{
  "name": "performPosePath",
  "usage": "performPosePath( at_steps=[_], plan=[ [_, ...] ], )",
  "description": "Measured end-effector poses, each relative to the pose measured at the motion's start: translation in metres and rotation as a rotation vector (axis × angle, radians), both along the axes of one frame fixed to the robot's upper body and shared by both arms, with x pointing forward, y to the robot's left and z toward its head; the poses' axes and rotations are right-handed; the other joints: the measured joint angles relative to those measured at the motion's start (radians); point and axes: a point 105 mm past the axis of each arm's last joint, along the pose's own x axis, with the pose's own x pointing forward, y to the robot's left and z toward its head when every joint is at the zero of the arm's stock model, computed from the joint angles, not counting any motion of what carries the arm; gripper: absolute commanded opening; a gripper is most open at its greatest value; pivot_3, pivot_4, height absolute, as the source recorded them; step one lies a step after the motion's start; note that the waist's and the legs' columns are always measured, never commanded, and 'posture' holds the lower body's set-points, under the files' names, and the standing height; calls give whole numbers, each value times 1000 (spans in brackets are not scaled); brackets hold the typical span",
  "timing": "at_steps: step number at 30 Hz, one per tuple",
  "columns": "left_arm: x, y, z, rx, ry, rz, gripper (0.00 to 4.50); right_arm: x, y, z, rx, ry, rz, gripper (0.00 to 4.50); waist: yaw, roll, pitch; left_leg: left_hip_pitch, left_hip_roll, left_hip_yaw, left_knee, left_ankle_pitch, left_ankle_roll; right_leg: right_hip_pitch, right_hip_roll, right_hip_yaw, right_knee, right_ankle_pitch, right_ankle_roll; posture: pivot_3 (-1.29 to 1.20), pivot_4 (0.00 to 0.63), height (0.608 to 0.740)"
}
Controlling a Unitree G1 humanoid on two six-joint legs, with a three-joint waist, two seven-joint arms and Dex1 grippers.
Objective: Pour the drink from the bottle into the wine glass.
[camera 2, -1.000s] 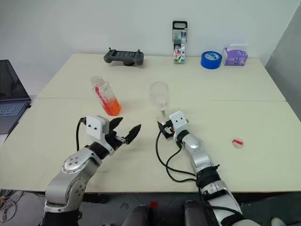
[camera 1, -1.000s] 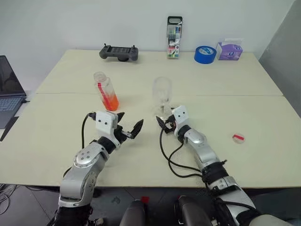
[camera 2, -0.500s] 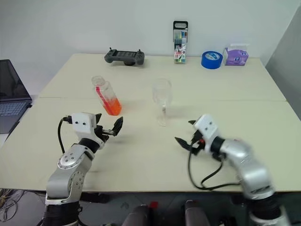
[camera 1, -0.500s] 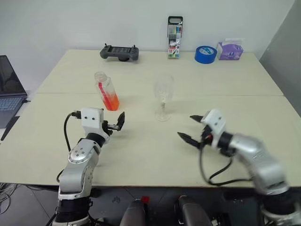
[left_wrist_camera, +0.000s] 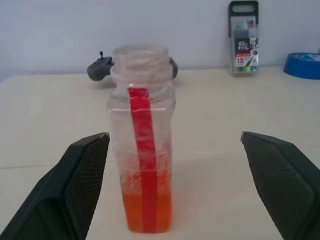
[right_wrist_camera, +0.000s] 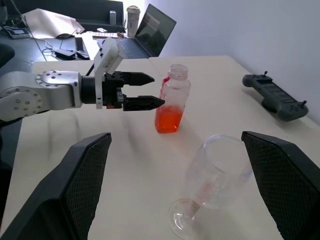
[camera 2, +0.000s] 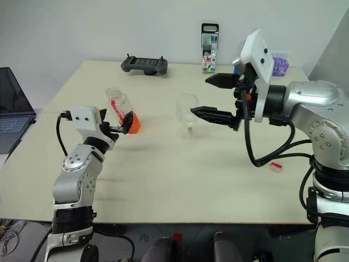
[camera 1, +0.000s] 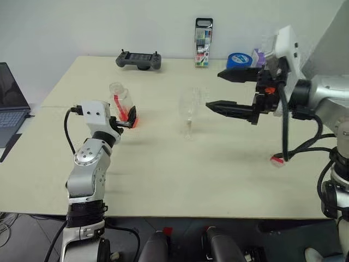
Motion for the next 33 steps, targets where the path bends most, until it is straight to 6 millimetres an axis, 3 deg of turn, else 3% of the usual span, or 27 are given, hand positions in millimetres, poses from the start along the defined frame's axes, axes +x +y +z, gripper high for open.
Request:
performPosePath(
  at_steps=[6, 12, 33],
  plan=[
    [11, 1, 3, -2, -17, -9, 4500, 11, 12, 7, 44, -27, -25, 4439, 1, 0, 0, -1, -1, -1, 0, 0, 0, -2, -4, -1, 0, 1, 1, 0, 150, 740],
    [31, 6, 7, 6, -30, -14, 4500, 32, 7, 7, 86, -30, -113, 4439, 1, 0, 0, -2, -1, -1, -1, 0, 0, -4, -4, -1, 2, 1, 1, 0, 150, 740],
    [69, -5, 14, 1, -72, -62, 4500, 35, 5, 3, 96, -34, -154, 4439, 0, 0, 0, -6, -1, 0, 0, 0, 0, -10, -5, -1, 5, 1, 1, 0, 150, 740]
  ],
)
